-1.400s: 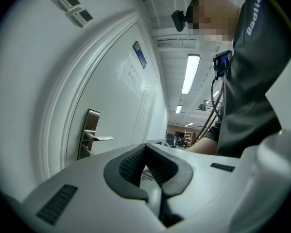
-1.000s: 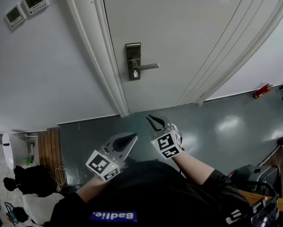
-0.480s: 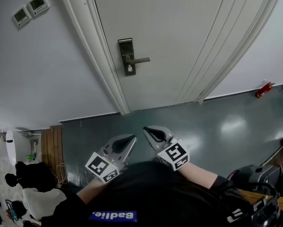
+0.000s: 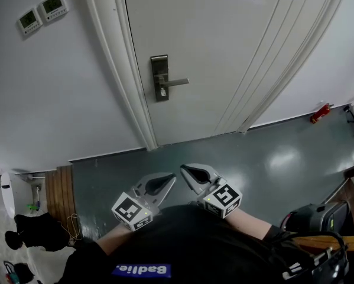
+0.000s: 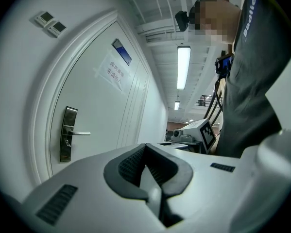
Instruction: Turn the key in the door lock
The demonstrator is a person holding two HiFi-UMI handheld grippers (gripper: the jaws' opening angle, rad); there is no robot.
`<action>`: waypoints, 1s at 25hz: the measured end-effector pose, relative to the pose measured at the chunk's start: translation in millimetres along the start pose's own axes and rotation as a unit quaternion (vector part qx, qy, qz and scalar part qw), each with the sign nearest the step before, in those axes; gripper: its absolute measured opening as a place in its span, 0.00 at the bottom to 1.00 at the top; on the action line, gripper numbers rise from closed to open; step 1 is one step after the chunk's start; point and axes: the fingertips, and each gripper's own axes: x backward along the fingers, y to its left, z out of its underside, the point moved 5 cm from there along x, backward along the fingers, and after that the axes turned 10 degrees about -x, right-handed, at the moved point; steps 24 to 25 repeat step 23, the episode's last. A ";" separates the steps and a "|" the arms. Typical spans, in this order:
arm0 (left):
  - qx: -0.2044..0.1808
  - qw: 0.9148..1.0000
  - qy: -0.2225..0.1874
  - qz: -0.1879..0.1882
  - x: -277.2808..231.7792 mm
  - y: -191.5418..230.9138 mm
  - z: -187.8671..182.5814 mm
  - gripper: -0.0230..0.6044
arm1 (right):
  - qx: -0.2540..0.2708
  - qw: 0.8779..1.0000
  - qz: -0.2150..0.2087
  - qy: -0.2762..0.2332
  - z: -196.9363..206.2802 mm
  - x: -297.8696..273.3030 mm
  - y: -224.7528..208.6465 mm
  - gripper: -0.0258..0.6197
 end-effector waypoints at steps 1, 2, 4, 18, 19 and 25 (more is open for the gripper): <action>0.001 1.000 0.002 0.002 0.8 1.2 1.0 0.02 | -0.006 1.000 0.004 0.000 1.2 -1.4 -0.8 0.04; 0.001 1.000 0.002 0.004 1.7 2.0 1.1 0.02 | -0.011 1.000 0.007 0.000 2.2 -2.5 -1.1 0.04; -0.001 1.000 0.001 0.007 3.9 3.4 0.1 0.02 | -0.011 1.000 0.010 0.001 2.9 -5.4 0.1 0.04; -0.005 1.000 -0.005 0.018 13.9 3.0 -2.2 0.02 | -0.007 1.000 0.010 0.008 5.5 -10.3 12.7 0.04; -0.006 1.000 -0.005 0.019 14.3 2.3 -2.4 0.02 | -0.007 1.000 0.010 0.008 5.9 -10.4 13.5 0.04; -0.008 1.000 -0.004 0.022 17.3 0.8 -3.1 0.02 | -0.009 1.000 0.010 0.011 7.8 -10.7 16.2 0.04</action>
